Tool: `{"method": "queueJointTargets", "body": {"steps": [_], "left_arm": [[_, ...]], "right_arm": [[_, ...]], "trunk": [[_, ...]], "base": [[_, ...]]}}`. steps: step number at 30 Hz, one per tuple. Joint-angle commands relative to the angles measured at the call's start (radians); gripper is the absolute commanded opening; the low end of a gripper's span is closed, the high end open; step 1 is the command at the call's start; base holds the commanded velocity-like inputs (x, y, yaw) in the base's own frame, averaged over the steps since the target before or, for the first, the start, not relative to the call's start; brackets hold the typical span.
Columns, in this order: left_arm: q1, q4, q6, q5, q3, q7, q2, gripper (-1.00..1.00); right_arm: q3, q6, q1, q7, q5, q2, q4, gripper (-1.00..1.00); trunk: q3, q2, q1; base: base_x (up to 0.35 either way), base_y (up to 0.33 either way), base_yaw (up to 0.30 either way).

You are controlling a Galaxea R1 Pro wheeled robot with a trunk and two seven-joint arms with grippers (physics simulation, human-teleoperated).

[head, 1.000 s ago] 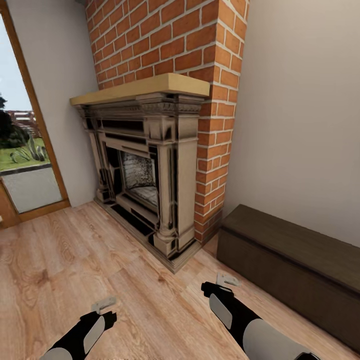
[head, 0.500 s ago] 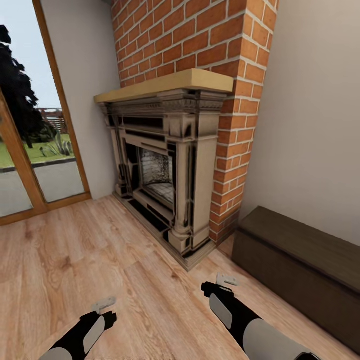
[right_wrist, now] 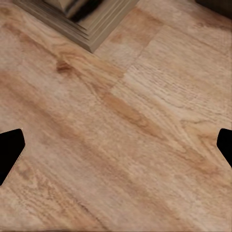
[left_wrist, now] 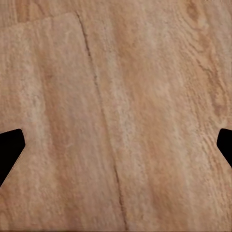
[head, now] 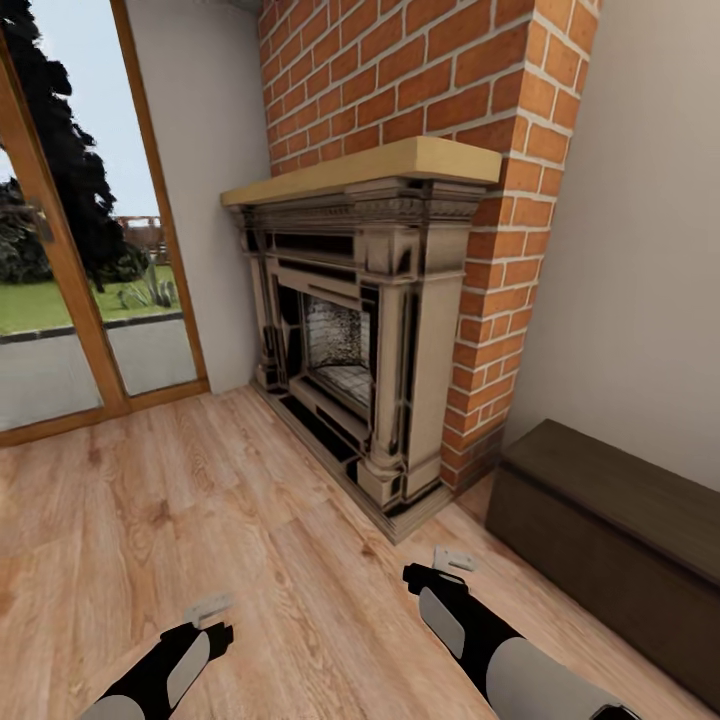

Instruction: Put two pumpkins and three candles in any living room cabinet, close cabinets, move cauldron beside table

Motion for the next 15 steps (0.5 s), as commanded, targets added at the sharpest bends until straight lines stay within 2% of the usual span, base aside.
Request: {"method": "queueJointTargets", "body": {"steps": [1,15], "left_arm": [[0.000,-0.002,0.005,0.007,-0.003,0.006,0.001,1.00],[0.000,-0.002,0.003,0.005,-0.003,0.006,0.003,1.00]], "right_arm": [[0.008,0.006,-0.001,-0.008,-0.004,-0.001,-0.002,1.00],[0.008,0.006,-0.001,-0.008,-0.004,-0.001,-0.002,1.00]], "trunk": [[-0.001,0.000,0.000],[-0.001,0.000,0.000]], "base": [[0.000,0.000,0.289],[0.000,0.000,0.291]]}}
